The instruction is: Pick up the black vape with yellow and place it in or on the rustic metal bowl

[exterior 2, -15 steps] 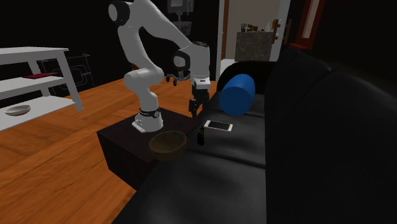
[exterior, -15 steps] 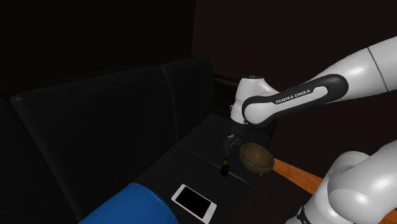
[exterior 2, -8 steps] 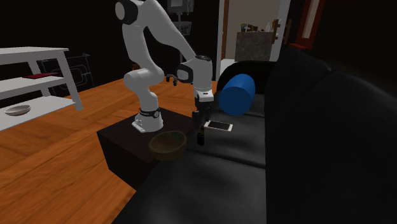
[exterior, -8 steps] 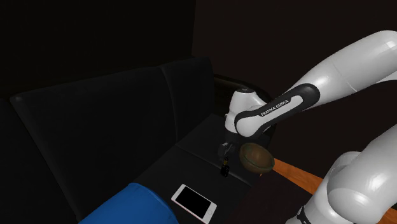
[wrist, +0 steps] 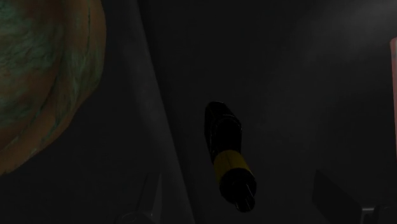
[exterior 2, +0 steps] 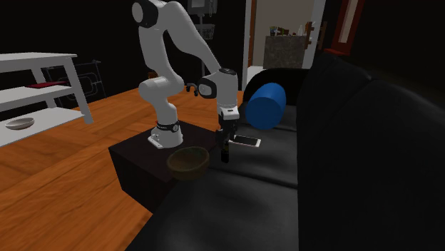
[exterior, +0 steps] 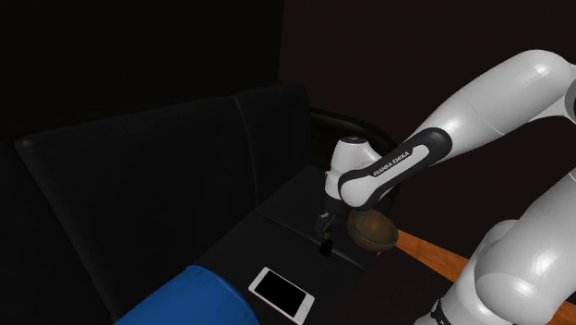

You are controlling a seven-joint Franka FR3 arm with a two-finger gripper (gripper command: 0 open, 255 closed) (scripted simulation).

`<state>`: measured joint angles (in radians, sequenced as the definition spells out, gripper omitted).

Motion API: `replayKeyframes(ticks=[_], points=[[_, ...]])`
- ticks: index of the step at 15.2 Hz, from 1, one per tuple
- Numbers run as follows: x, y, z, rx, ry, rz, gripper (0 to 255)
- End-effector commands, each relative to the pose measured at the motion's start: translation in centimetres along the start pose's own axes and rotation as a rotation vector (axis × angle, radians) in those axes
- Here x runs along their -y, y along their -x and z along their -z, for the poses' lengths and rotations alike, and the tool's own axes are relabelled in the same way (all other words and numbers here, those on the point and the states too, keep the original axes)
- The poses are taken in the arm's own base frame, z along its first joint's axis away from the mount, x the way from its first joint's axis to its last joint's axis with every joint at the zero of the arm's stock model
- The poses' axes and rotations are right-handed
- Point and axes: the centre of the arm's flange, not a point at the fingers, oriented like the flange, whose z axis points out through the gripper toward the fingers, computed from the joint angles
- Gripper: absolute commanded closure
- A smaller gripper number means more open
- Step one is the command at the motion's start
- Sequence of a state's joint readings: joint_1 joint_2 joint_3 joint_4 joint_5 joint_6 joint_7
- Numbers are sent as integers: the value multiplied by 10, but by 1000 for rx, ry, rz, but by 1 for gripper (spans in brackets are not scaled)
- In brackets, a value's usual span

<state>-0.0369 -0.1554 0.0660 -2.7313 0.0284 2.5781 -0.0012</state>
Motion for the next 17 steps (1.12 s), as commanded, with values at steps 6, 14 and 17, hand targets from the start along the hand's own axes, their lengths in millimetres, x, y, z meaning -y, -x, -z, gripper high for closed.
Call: replayKeyframes(ticks=[6,14,17], points=[[0,0,0,0,0,0,255],[0,0,5,0,0,0,255],[0,0,21,0,0,0,255]])
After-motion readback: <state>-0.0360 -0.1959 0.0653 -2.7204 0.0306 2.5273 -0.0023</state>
